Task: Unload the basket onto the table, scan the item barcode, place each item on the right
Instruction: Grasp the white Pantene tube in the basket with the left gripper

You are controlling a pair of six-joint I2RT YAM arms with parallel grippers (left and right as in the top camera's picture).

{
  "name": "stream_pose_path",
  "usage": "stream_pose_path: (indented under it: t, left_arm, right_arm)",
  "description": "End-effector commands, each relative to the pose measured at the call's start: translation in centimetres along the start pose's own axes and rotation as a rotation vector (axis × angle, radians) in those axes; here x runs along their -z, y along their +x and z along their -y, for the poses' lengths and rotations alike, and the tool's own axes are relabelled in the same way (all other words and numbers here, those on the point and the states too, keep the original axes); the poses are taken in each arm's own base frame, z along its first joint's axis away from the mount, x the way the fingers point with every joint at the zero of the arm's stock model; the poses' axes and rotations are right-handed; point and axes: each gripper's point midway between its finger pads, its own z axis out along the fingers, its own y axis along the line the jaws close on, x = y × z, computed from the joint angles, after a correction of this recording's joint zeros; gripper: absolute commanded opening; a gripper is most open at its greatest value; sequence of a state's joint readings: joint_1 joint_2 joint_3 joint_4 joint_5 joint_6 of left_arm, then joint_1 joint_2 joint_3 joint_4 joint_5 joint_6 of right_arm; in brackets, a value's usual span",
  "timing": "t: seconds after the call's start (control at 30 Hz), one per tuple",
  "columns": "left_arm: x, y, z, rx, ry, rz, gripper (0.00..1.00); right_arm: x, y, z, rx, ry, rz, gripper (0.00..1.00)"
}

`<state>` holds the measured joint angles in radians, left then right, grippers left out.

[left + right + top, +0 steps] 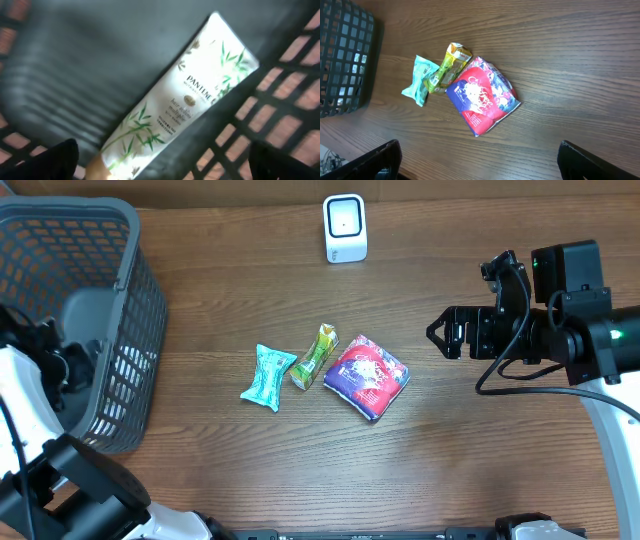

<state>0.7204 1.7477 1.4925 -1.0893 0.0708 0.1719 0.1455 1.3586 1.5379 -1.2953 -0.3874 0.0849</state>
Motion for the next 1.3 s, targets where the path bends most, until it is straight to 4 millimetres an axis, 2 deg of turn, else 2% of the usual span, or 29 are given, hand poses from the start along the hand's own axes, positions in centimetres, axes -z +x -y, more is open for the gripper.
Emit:
stream_pose_path:
  t: [0.0,0.3,0.47,0.67,0.8,0.83,0.93,0.97,1.03,1.07,1.2,1.27]
  left_arm:
    - [-2.6,1.4,-0.1,-0.091,-0.003,-0.024,1.0]
    - [-5.1,0.5,-1.0,-0.121,-0.055,0.047,1.0]
    - [-6.4,1.0,-1.0,-0.186,-0.057,0.048,1.0]
    - [-8.8,2.6,1.2,-0.301,0.079,0.014,0.97]
    - [-9.6,2.9,1.7,-0.319,0.115,0.003,0.93]
    - [-9.7,2.8,1.7,-0.319,0.112,0.004,0.88]
    - [-9.8,2.2,1.5,-0.322,0.103,0.026,0.46]
    - [-9.8,2.0,1.5,-0.323,0.1,0.035,0.28]
    - [-9.8,1.4,1.4,-0.311,0.093,0.056,0.1]
    - [-9.8,1.1,1.4,-0.295,0.089,0.067,0.05]
    - [-9.2,-0.3,1.2,-0.207,0.08,0.108,0.04]
    - [-8.0,-1.6,1.0,-0.134,0.079,0.126,0.04]
  right_arm:
    - [0.7,-0.6,-0.5,0.027,-0.002,0.031,1.0]
    - [0.2,-0.3,-0.2,0.024,0.0,0.019,1.0]
    - [-0.6,0.0,0.2,0.018,0.001,0.007,1.0]
    - [-0.9,0.1,0.3,0.015,0.002,0.001,1.0]
    - [-0.9,0.1,0.3,0.016,0.002,0.002,1.0]
    - [-0.9,0.1,0.3,0.016,0.001,0.002,1.0]
    - [-0.9,0.1,0.3,0.016,0.001,0.002,1.0]
    - [-0.9,0.1,0.3,0.016,0.002,0.002,1.0]
    - [-0.9,0.1,0.3,0.016,0.002,0.003,1.0]
    - [-0.9,0.1,0.3,0.015,0.001,0.003,1.0]
    - [-0.9,0.2,0.3,0.01,0.002,-0.002,1.0]
    - [-0.9,0.2,0.3,0.01,0.002,-0.001,1.0]
